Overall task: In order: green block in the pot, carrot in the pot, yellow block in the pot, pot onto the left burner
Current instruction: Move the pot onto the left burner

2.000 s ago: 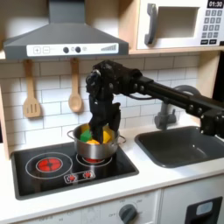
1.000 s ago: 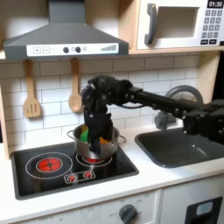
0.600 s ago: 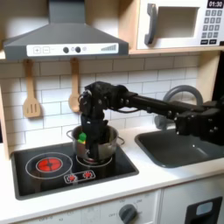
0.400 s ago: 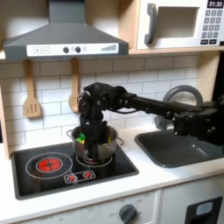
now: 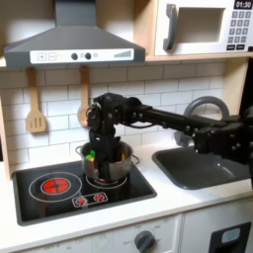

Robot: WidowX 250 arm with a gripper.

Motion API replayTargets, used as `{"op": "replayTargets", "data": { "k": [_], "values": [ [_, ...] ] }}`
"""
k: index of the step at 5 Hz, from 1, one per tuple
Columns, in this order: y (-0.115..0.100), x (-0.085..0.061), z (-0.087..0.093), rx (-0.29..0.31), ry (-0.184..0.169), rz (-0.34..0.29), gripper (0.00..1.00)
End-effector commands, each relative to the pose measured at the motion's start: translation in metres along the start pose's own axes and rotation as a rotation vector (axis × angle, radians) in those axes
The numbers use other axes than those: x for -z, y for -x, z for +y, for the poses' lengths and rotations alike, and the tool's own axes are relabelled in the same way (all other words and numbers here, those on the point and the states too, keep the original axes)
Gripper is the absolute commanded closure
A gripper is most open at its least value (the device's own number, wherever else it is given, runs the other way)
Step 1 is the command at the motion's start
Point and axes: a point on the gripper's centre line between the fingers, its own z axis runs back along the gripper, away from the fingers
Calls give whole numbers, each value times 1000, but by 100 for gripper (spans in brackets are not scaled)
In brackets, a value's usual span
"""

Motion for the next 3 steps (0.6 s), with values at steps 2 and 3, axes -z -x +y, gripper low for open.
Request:
{"op": "replayTargets", "data": {
  "k": [2, 3],
  "values": [
    [-8, -10, 10, -12, 20, 31, 100],
    [-16, -15, 15, -21, 31, 24, 100]
  ]
}}
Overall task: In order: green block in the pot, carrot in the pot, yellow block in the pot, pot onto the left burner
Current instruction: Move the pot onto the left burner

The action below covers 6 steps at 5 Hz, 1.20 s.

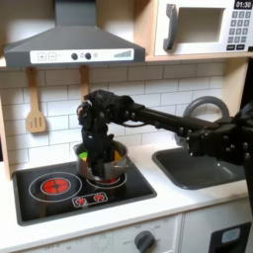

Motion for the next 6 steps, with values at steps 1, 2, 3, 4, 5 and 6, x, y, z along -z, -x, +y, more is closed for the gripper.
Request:
{"op": "replayTargets", "data": {
  "k": [1, 2, 3, 4, 5, 6],
  "values": [
    [-11, -9, 7, -30, 29, -1, 100],
    [-16, -8, 15, -49, 25, 8, 100],
    [-20, -6, 16, -36, 11, 9, 100],
    [-23, -7, 20, -54, 19, 8, 100],
    [-27, -11, 24, -65, 21, 3, 100],
    [-34, -15, 42, -103, 18, -8, 100]
  ]
}}
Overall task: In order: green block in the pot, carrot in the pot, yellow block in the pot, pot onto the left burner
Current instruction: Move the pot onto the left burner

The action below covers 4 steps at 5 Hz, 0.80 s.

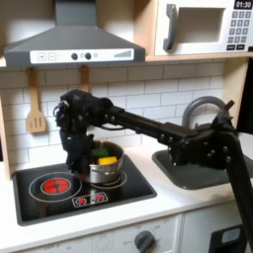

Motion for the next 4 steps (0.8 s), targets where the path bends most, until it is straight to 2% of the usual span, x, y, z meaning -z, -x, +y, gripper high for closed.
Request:
{"op": "replayTargets", "data": {
  "k": [1, 2, 3, 4],
  "values": [
    [-8, -14, 31, -58, -3, -28, 100],
    [-10, -17, 46, -89, -5, -33, 100],
    [-10, -13, 62, -115, -12, -21, 100],
    [-11, -17, 71, -130, -5, -24, 100]
  ]
}}
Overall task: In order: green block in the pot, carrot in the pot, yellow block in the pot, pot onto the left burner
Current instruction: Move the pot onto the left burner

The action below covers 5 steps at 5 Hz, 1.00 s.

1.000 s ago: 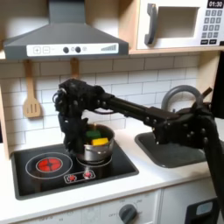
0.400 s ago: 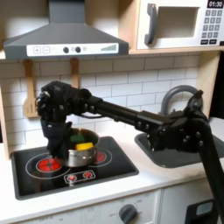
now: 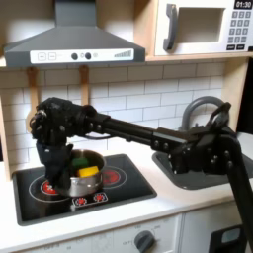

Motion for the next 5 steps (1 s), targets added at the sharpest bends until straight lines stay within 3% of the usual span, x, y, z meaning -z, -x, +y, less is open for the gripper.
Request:
{"op": "replayTargets", "data": {
  "k": [1, 2, 3, 5],
  "values": [
    [-8, -7, 16, -32, 7, -16, 100],
    [-10, -7, 16, -37, 12, -14, 12],
    [-10, -15, 17, -29, 11, -37, 0],
    [-10, -15, 18, -41, 14, -37, 0]
  ]
}}
